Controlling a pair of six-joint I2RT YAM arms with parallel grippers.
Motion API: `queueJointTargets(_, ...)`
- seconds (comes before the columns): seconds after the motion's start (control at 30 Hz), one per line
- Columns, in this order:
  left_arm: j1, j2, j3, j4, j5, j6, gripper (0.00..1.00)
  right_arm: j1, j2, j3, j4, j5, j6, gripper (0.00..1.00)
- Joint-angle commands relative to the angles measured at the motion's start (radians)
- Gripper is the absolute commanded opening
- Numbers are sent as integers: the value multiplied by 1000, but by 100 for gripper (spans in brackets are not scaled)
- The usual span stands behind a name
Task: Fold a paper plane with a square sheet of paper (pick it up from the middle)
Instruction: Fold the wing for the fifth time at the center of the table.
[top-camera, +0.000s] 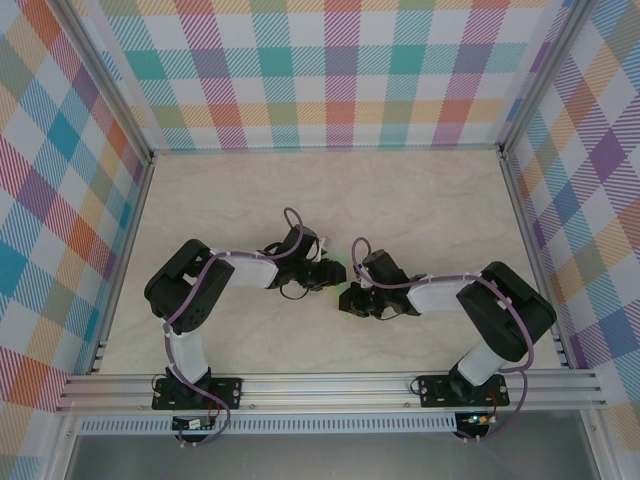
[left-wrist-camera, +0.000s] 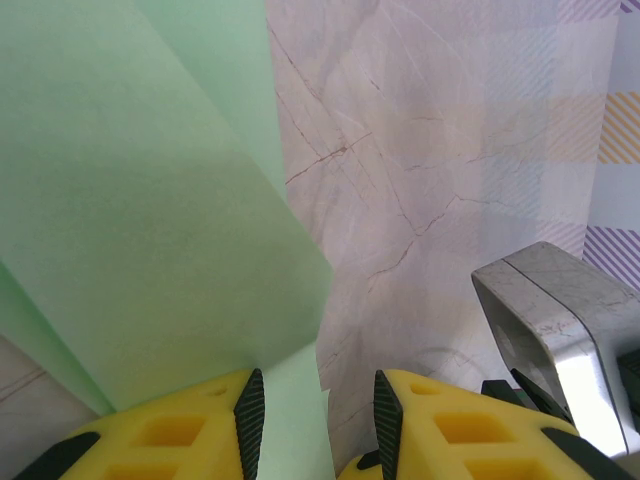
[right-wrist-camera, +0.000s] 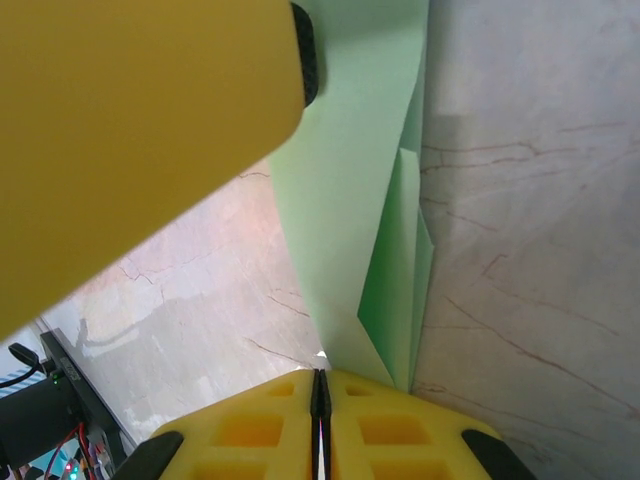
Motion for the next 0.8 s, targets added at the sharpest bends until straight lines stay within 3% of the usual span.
queueJointTargets(0.0,1,33,-1,-75,-4,25,36,-3,25,-42,-15,-25,21,12)
queueJointTargets(0.4,2,36,-7,-82,-23,15,35,-4,-65,-130,0,-98,9,13)
queueJointTargets(0.77,4,46,-1,-87,-16,16,35,-4,-158,-113,-148,-92,-33,13)
